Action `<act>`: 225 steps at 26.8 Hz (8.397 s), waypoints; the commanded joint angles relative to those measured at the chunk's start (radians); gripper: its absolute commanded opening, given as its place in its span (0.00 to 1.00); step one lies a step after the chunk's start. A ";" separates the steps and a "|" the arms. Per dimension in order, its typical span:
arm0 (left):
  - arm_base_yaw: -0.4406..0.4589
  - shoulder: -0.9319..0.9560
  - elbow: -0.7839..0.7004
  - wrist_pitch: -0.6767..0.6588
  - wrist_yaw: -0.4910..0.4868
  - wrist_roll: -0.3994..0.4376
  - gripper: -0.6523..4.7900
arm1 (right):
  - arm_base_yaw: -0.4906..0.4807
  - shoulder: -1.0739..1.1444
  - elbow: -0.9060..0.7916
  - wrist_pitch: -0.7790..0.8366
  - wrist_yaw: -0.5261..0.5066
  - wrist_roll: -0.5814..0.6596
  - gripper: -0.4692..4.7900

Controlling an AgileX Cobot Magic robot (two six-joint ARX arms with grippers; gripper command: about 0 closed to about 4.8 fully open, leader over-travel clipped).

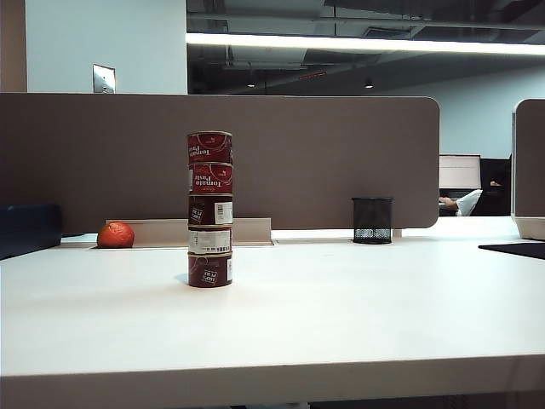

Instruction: Take a can of tomato sauce from the stacked ones and place it on the table.

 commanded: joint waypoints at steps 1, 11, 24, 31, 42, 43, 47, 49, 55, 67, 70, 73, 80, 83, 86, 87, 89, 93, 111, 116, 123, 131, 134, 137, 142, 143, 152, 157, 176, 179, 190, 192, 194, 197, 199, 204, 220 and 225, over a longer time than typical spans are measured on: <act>0.001 0.001 0.003 0.009 0.004 0.000 0.11 | 0.001 -0.001 0.001 0.017 0.002 -0.002 0.08; 0.001 0.001 0.003 0.009 0.004 0.000 0.11 | 0.001 -0.001 0.001 0.017 -0.003 -0.002 0.08; 0.001 0.001 0.005 0.086 0.005 -0.053 0.11 | 0.001 -0.001 0.079 -0.023 -0.096 0.156 0.08; 0.001 0.001 0.005 0.145 0.111 -0.135 0.11 | 0.002 0.047 0.261 -0.119 -0.097 0.156 0.08; 0.001 0.001 0.005 0.137 0.204 -0.134 0.11 | 0.002 0.373 0.582 -0.222 -0.274 0.156 0.08; 0.001 0.001 0.005 0.134 0.204 -0.134 0.11 | 0.002 0.407 0.620 -0.254 -0.283 0.156 0.08; 0.001 0.001 0.004 0.119 0.219 -0.134 0.11 | 0.003 0.591 0.827 -0.397 -0.359 0.156 0.08; 0.001 0.001 0.004 0.114 0.233 -0.134 0.11 | 0.003 0.656 0.902 -0.430 -0.414 0.156 0.08; 0.001 0.001 0.004 0.103 0.233 -0.134 0.11 | 0.092 0.837 1.099 -0.476 -0.485 0.156 0.19; 0.001 0.001 0.004 0.046 0.233 -0.134 0.11 | 0.402 1.130 1.265 -0.484 -0.368 0.157 0.80; 0.001 0.001 0.004 0.046 0.233 -0.134 0.11 | 0.444 1.201 1.290 -0.483 -0.350 0.156 1.00; 0.001 0.001 0.004 0.044 0.233 -0.134 0.11 | 0.482 1.308 1.345 -0.477 -0.345 0.156 1.00; 0.001 0.001 0.004 -0.006 0.232 -0.134 0.11 | 0.542 1.511 1.469 -0.389 -0.304 0.156 1.00; 0.001 0.001 0.004 -0.008 0.233 -0.134 0.11 | 0.554 1.590 1.523 -0.390 -0.308 0.156 1.00; 0.001 0.001 0.004 -0.008 0.233 -0.134 0.11 | 0.565 1.659 1.570 -0.387 -0.307 0.156 1.00; 0.001 0.001 0.004 -0.008 0.232 -0.134 0.11 | 0.574 1.695 1.593 -0.387 -0.294 0.156 1.00; 0.001 0.001 0.004 -0.008 0.233 -0.134 0.11 | 0.578 1.749 1.626 -0.387 -0.247 0.156 1.00; 0.001 0.001 0.004 -0.008 0.233 -0.134 0.11 | 0.589 1.807 1.646 -0.383 -0.215 0.147 1.00; 0.001 0.001 0.004 -0.036 0.233 -0.134 0.11 | 0.619 1.907 1.650 -0.343 -0.121 0.122 1.00; 0.001 0.001 0.004 -0.036 0.232 -0.134 0.11 | 0.619 1.927 1.650 -0.318 -0.122 0.122 1.00; 0.001 0.001 0.004 -0.036 0.232 -0.134 0.11 | 0.619 1.939 1.650 -0.299 -0.093 0.122 1.00; 0.001 0.001 0.004 -0.036 0.228 -0.134 0.11 | 0.624 1.941 1.650 -0.297 -0.088 0.122 1.00; 0.001 0.001 0.004 -0.036 0.228 -0.134 0.11 | 0.624 1.943 1.650 -0.297 -0.086 0.122 1.00; 0.001 0.001 0.004 -0.036 0.228 -0.134 0.11 | 0.624 1.943 1.649 -0.297 -0.077 0.122 0.97; 0.001 0.001 0.004 -0.036 0.228 -0.134 0.11 | 0.624 1.943 1.649 -0.297 -0.063 0.121 0.88; 0.001 0.001 0.004 -0.036 0.228 -0.134 0.11 | 0.624 1.943 1.649 -0.297 -0.064 0.121 0.88; 0.001 0.001 0.004 -0.036 0.225 -0.134 0.11 | 0.624 1.943 1.649 -0.297 -0.066 0.121 0.77; 0.001 0.001 0.004 -0.036 0.225 -0.133 0.11 | 0.624 1.943 1.649 -0.297 -0.070 0.121 0.59; 0.001 0.001 0.004 -0.037 0.217 -0.126 0.11 | 0.624 1.937 1.659 -0.279 -0.072 0.089 0.58; 0.001 0.001 0.004 -0.037 0.217 -0.126 0.11 | 0.624 1.937 1.676 -0.283 -0.072 0.088 0.58; 0.001 0.001 0.004 -0.036 0.217 -0.127 0.11 | 0.582 1.922 1.751 -0.325 -0.035 0.058 0.58; 0.001 0.001 0.004 -0.036 0.217 -0.127 0.11 | 0.558 1.909 1.751 -0.351 -0.033 0.058 0.58; 0.001 0.001 0.004 -0.036 0.217 -0.126 0.11 | 0.534 1.888 1.751 -0.377 -0.015 0.058 0.58; 0.001 0.001 0.004 -0.036 0.217 -0.127 0.11 | 0.504 1.856 1.751 -0.423 0.029 0.058 0.58; 0.001 0.001 0.004 -0.036 0.212 -0.127 0.11 | 0.493 1.839 1.751 -0.457 0.053 0.058 0.58; 0.001 0.001 0.004 -0.036 0.198 -0.127 0.11 | 0.468 1.806 1.750 -0.563 0.089 0.058 0.58; 0.001 0.001 0.004 -0.036 0.199 -0.127 0.11 | 0.441 1.751 1.731 -0.646 0.108 0.069 0.58; 0.001 0.001 0.004 -0.035 0.199 -0.127 0.11 | 0.401 1.693 1.669 -0.631 0.111 0.066 0.58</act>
